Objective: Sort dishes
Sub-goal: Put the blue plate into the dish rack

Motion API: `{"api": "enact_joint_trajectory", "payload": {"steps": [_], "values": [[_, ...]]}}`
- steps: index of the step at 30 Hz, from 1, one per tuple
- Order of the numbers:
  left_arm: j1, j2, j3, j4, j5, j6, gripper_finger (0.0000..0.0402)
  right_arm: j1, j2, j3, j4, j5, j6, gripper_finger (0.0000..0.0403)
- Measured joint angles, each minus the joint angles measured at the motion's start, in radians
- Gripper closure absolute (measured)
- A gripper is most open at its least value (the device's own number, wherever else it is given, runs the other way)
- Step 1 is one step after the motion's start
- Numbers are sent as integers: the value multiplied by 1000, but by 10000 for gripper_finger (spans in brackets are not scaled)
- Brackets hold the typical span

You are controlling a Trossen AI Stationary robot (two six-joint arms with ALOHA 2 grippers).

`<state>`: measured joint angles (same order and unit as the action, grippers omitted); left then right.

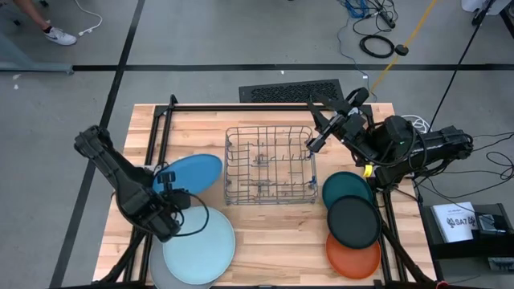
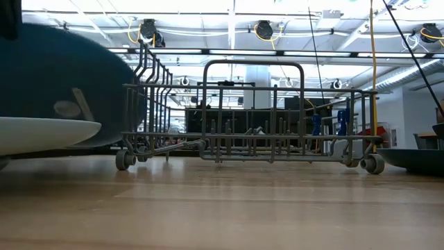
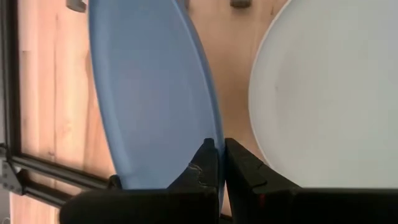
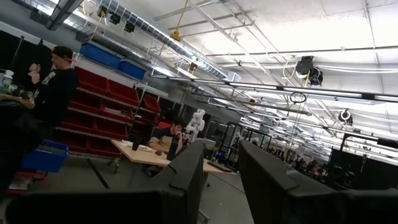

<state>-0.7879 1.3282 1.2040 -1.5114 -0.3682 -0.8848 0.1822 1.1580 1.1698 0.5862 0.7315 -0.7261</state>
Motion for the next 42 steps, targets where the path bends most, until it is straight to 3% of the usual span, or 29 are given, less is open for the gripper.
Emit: {"api": "enact_joint_trajectory", "payload": {"steps": [7, 23, 35, 42], "values": [[0, -43, 87, -80, -39, 9, 398, 0, 0, 0, -2, 0, 0, 305], [0, -179, 197, -62, -66, 109, 398, 0, 0, 0, -2, 0, 0, 305], [0, -224, 329, -60, -202, 183, 398, 0, 0, 0, -7, 0, 0, 305], [0, -225, 448, 2, -347, 236, 398, 0, 0, 0, -8, 0, 0, 305]]}}
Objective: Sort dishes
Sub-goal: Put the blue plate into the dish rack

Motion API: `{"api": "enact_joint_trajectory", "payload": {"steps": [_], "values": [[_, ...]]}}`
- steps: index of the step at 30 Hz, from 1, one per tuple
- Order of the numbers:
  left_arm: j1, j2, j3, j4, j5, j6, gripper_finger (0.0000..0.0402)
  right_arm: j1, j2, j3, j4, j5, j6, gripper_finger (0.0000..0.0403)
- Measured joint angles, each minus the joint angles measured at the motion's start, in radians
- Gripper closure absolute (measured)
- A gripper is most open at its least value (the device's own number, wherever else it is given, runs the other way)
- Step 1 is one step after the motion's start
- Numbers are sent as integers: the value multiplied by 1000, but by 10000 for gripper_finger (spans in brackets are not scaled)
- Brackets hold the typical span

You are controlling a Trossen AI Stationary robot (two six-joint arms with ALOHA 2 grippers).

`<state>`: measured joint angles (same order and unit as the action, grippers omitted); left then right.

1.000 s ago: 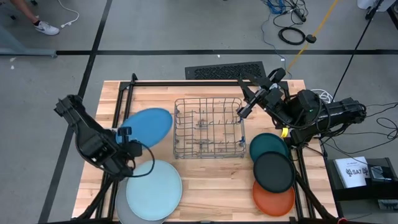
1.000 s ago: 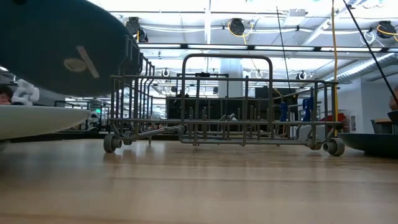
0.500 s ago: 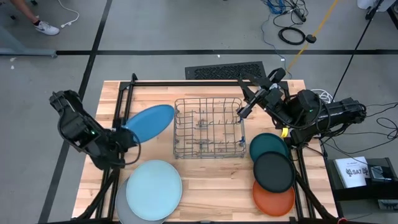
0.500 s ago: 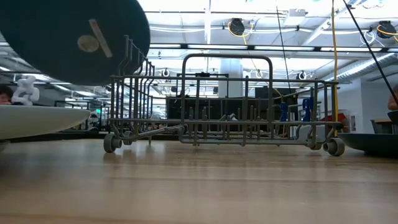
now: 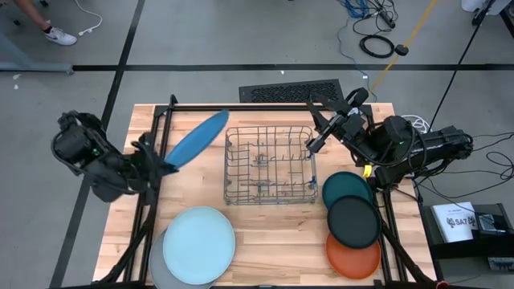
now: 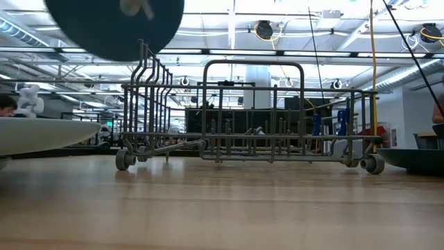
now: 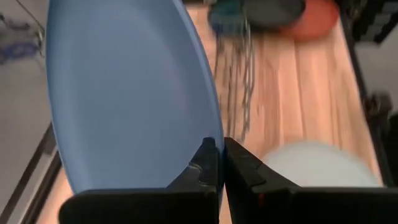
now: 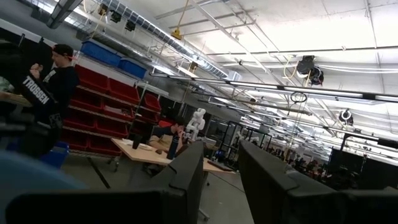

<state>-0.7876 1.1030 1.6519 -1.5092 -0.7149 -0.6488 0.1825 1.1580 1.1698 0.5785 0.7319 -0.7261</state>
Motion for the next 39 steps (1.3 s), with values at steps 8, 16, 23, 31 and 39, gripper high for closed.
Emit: {"api": "enact_joint_trajectory", "payload": {"steps": [8, 16, 23, 31, 39], "values": [[1, -1, 67, 297, -185, 328, 398, 0, 0, 0, -1, 0, 0, 305], [61, 20, 50, 709, -264, 743, 398, -23, 0, 0, 98, 10, -9, 305], [177, 76, 26, 910, -190, 863, 398, -24, -10, 0, 285, 1, -144, 305], [320, 197, 26, 1118, 17, 872, 398, -23, -73, 0, 315, -5, -181, 305], [405, 346, 25, 1348, 126, 830, 398, 8, -177, 0, 308, -2, -188, 305]]}}
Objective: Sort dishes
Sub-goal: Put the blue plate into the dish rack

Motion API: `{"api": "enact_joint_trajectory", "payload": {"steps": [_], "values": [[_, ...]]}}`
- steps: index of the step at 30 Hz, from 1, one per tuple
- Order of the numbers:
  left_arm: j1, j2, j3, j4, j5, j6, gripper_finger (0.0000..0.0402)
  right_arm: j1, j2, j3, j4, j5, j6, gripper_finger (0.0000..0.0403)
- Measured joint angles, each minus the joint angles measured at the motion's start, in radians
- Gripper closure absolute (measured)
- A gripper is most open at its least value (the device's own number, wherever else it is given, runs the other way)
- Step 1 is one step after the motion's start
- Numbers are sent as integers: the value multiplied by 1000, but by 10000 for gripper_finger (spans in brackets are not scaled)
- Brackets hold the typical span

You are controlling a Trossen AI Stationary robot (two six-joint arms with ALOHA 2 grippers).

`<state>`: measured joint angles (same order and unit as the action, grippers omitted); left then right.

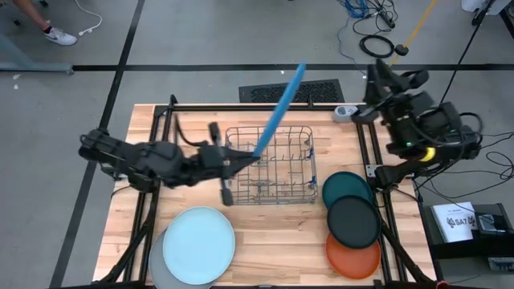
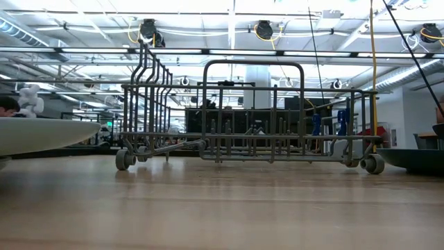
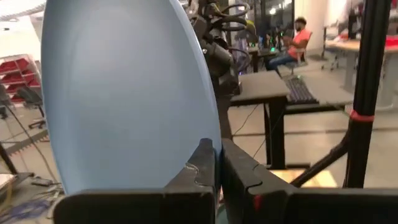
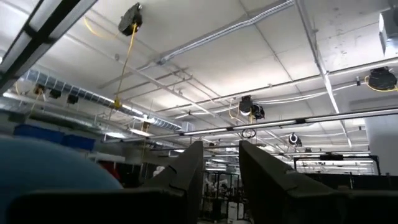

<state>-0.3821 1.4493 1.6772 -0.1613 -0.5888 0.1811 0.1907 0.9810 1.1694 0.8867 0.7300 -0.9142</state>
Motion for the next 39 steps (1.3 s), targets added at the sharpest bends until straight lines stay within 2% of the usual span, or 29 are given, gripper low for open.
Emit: {"api": "enact_joint_trajectory", "payload": {"steps": [8, 14, 19, 25, 33, 39], "values": [[24, 166, 0, 166, 11, -146, 398, 28, -94, 0, -35, 14, 2, 305], [23, 294, 0, 330, 5, -255, 398, 27, -135, 0, -98, 123, 4, 305], [5, 379, 0, 430, -87, -345, 398, 27, -153, 0, -141, 187, 17, 305], [-23, 455, 0, 558, -247, -370, 398, 27, -156, 0, -183, 187, 27, 305], [9, 530, 0, 565, -265, -614, 398, 27, -170, 0, -183, 183, 1, 305], [42, 560, 0, 537, -250, -676, 398, 27, -174, 0, -193, 184, 8, 305]]}}
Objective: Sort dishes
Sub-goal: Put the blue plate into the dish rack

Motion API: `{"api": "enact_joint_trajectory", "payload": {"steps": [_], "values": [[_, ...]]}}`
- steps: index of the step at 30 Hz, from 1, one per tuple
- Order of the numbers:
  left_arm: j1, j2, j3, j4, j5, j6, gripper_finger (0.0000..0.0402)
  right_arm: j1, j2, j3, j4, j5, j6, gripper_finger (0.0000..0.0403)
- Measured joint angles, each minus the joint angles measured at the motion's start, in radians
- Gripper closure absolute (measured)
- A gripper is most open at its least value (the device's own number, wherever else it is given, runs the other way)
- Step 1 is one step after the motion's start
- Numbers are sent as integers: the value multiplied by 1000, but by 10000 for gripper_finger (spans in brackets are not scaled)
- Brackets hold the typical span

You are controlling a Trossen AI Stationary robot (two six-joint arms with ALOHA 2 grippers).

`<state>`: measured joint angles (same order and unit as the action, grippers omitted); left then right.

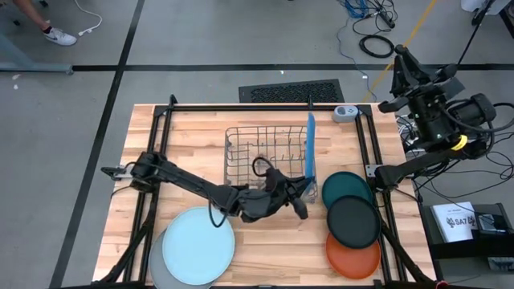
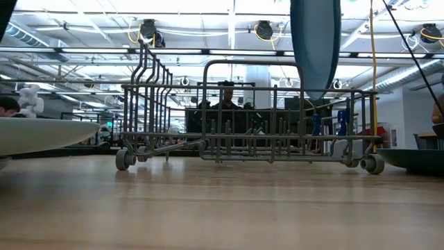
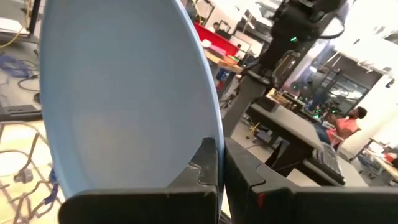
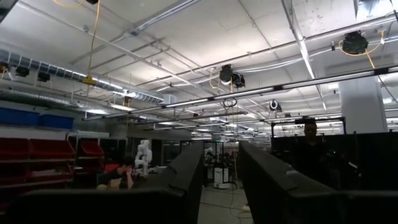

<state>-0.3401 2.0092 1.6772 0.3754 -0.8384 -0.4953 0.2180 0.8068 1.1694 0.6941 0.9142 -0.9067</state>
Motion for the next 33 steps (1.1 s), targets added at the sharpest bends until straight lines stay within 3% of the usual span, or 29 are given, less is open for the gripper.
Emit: {"api": "enact_joint_trajectory", "payload": {"steps": [23, 33], "values": [[47, 60, 0, -55, 22, -183, 398, 0, 1, 0, -71, 2, 31, 305], [56, 60, 0, -157, 8, -285, 398, 0, 0, 0, -72, 2, 31, 305]]}}
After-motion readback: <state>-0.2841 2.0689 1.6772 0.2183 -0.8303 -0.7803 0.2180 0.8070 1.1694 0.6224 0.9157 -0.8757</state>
